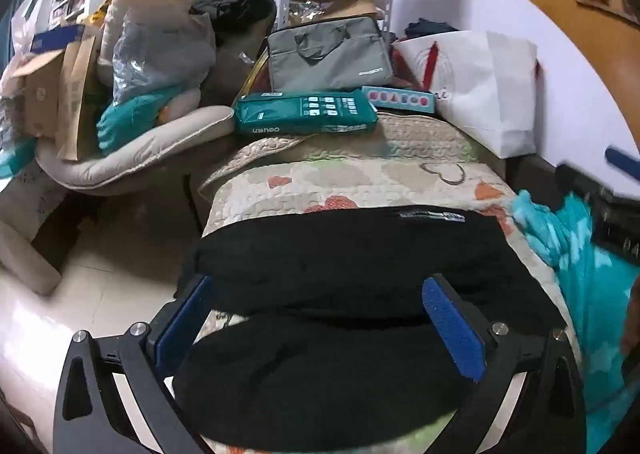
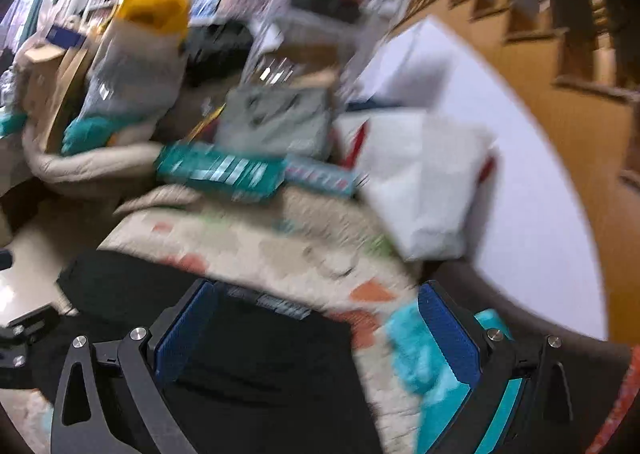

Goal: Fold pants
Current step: 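Move both grippers toward the waistband of the black pants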

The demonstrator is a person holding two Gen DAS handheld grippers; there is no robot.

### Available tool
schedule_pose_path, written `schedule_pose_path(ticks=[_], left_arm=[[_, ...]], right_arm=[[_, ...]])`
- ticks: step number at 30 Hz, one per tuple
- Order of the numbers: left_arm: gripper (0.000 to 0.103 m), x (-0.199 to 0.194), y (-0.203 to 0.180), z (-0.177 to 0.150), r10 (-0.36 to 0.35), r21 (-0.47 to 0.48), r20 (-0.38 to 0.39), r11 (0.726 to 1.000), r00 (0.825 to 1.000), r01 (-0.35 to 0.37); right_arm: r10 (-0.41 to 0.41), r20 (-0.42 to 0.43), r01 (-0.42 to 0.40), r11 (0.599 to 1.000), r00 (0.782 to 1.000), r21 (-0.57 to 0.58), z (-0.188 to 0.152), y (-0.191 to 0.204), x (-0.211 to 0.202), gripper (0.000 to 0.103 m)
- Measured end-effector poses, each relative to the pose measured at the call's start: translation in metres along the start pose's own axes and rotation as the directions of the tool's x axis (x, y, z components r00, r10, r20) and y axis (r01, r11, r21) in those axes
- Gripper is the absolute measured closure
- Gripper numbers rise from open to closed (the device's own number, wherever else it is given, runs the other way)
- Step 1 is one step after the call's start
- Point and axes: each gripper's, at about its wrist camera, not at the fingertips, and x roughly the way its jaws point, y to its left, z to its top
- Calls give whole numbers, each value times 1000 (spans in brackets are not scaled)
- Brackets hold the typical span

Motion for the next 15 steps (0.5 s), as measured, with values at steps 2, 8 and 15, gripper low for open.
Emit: schedule_pose_path(ticks=[2, 8, 15], left_arm=[[0, 11, 7, 3, -5, -23, -5, 1000, 1000, 5], [0, 42, 25, -5, 6, -45, -92, 999, 996, -10], [0, 61, 37, -18, 14, -55, -177, 998, 984, -24]], right_arm=[[37, -34, -37, 999, 999, 0, 1, 8, 17, 0], [53, -58, -53, 998, 997, -13, -26, 20, 57, 0], [95, -170, -87, 995, 981, 55, -48, 5, 93, 0]])
